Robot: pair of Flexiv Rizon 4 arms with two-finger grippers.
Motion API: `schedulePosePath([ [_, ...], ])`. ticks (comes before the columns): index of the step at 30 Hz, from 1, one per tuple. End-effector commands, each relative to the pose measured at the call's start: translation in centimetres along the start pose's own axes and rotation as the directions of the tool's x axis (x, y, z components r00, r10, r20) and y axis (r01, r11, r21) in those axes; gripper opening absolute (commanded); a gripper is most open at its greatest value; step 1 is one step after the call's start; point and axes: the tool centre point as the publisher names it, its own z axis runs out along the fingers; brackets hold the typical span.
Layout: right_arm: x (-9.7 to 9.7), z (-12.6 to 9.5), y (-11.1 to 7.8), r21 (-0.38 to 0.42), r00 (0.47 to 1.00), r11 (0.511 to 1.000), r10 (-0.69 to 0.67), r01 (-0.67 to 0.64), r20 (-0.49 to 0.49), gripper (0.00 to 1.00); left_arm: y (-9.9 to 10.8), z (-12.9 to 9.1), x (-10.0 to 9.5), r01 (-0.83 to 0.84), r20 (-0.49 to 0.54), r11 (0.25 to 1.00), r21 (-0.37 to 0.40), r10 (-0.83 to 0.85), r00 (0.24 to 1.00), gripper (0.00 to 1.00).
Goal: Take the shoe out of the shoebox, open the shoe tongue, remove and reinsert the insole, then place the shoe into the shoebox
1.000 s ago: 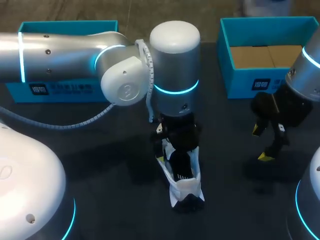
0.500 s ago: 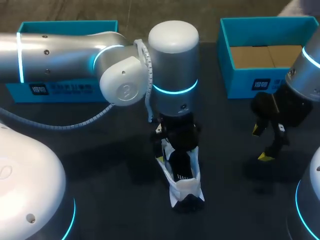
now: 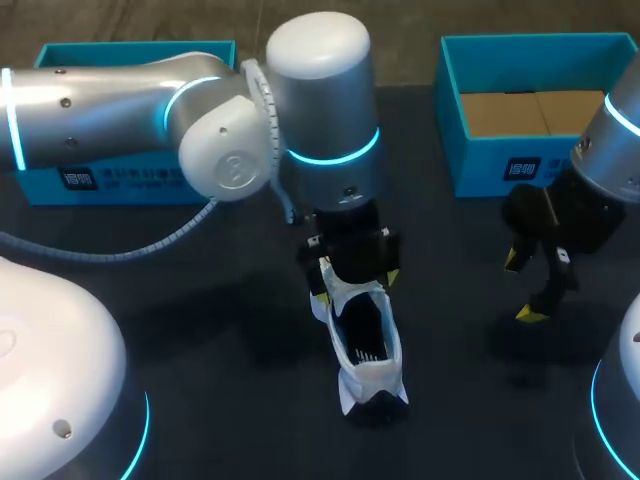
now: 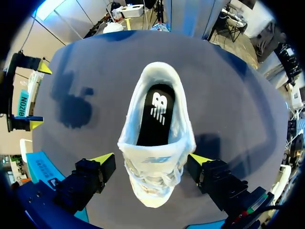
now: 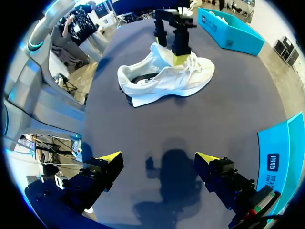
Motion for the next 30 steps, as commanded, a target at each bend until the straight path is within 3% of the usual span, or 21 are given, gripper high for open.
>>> schedulePosePath([
  [1, 0.0, 0.1, 0.0, 0.002, 1.0, 1.0, 0.001, -0.001, 0.001, 1.0, -0.1, -0.9, 0.8, -0.008, 0.021, 1.0, -0.003, 0.008, 1.0, 1.0],
  [16, 0.0, 0.1, 0.0, 0.002, 1.0, 1.0, 0.001, -0.001, 0.001, 1.0, 2.6, -3.6, 0.3, -0.015, 0.002, 1.0, 0.017, 0.015, 1.0, 1.0],
  [17, 0.0, 0.1, 0.0, 0.002, 1.0, 1.0, 0.001, -0.001, 0.001, 1.0, 2.7, -3.7, 0.3, -0.013, 0.0, 1.0, 0.015, 0.013, 1.0, 0.89],
  [19, 0.0, 0.1, 0.0, 0.002, 1.0, 1.0, 0.001, -0.001, 0.001, 1.0, 2.9, -3.9, 0.3, -0.012, -0.002, 1.0, 0.013, 0.012, 1.0, 0.76],
  [20, 0.0, 0.1, 0.0, 0.002, 1.0, 1.0, 0.001, -0.001, 0.001, 1.0, 2.9, -4.0, 0.3, -0.012, -0.003, 1.0, 0.014, 0.012, 1.0, 0.57],
  [21, 0.0, 0.1, 0.0, 0.002, 1.0, 1.0, 0.001, -0.001, 0.001, 1.0, 3.0, -4.1, 0.3, -0.011, -0.003, 1.0, 0.014, 0.011, 1.0, 0.46],
  [23, 0.0, 0.1, 0.0, 0.002, 1.0, 1.0, 0.001, -0.001, 0.001, 1.0, 2.9, -4.2, 0.2, -0.006, 0.001, 1.0, 0.019, 0.006, 1.0, 0.41],
  [30, 0.0, 0.1, 0.0, 0.002, 1.0, 1.0, 0.001, -0.001, 0.001, 1.0, 1.4, -3.5, 0.3, -0.006, 0.01, 1.0, 0.021, 0.006, 1.0, 0.4],
])
